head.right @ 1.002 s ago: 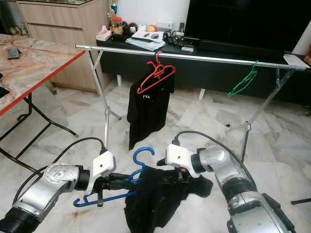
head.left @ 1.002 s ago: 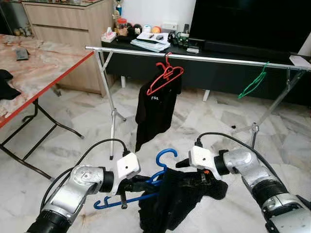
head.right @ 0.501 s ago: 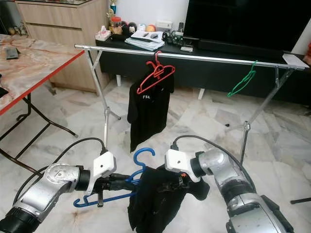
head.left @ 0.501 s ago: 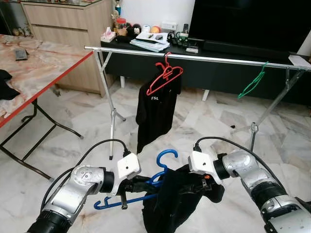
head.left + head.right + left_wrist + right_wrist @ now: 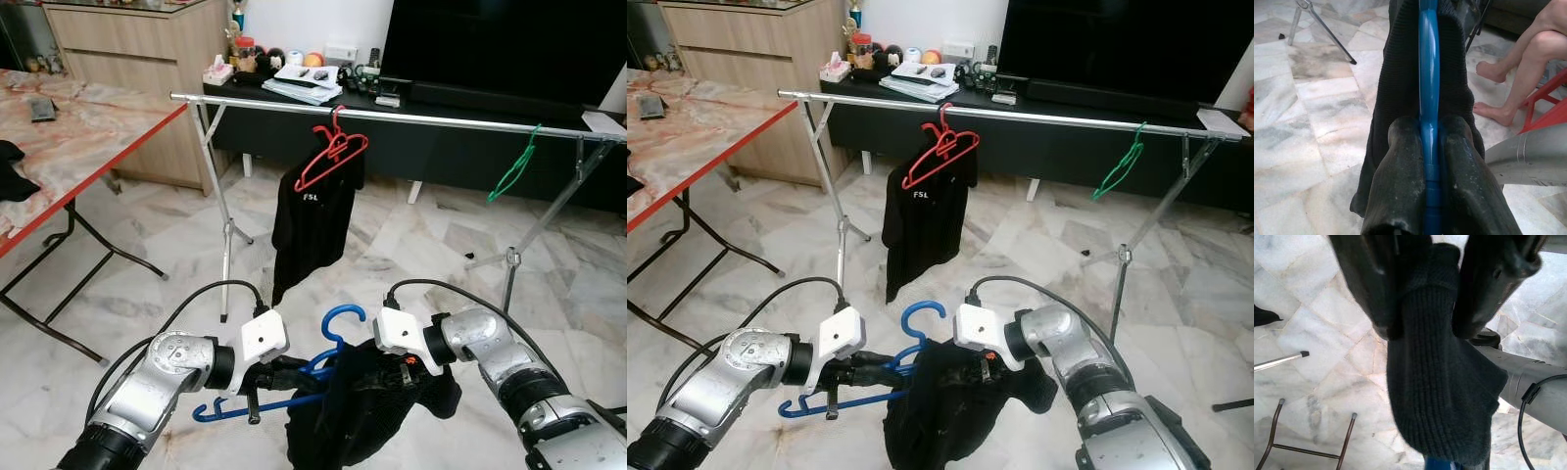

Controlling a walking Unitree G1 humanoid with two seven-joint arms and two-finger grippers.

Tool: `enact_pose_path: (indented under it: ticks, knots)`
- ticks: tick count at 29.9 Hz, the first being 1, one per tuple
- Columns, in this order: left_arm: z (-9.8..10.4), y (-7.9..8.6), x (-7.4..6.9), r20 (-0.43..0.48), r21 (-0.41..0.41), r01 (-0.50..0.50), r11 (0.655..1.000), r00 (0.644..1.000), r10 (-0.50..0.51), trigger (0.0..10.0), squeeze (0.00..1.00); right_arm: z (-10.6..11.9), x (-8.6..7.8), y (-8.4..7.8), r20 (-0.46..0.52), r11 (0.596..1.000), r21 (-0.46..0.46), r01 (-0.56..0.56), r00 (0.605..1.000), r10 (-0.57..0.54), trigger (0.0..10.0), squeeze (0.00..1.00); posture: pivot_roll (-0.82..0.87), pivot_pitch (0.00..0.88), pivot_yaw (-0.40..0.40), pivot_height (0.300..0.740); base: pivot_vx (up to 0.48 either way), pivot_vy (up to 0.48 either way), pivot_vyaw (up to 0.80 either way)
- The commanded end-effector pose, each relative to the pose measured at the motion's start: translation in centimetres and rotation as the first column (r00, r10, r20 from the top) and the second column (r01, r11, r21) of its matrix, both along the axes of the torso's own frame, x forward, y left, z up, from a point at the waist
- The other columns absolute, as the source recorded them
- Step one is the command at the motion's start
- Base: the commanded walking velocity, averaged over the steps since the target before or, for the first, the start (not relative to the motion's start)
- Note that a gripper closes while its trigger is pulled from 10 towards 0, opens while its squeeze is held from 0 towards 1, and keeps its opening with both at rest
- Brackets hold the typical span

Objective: Hang hanger

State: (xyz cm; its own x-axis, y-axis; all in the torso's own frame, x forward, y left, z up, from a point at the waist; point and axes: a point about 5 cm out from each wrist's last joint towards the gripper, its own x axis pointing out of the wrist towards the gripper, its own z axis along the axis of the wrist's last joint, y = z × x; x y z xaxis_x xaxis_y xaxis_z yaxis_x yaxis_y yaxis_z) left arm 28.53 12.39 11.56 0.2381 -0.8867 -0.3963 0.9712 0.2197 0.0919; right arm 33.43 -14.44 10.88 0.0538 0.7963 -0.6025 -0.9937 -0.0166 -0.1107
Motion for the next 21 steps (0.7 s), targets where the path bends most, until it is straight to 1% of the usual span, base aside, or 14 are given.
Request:
enact_pose_path:
  ticks: [1,21]
  knots:
    - [1.6,-0.8,0.2,0.065,-0.016,0.038,0.999,0.997,-0.037,10.0,0.0,-0.3,-0.1,-0.2,-0.018,1.0,0.005,0.015,1.0,-0.015,0.0,0.0,0.11,0.055,-0.079,0.74,0.0,0.0,0.0]
    - [2.9,-0.8,1.0,0.123,-0.026,0.03,0.999,0.992,-0.026,10.0,0.0,-0.6,-0.3,-0.1,-0.049,1.0,0.008,0.013,0.999,-0.012,0.0,0.0,0.11,0.067,-0.076,0.74,0.0,0.0,0.0]
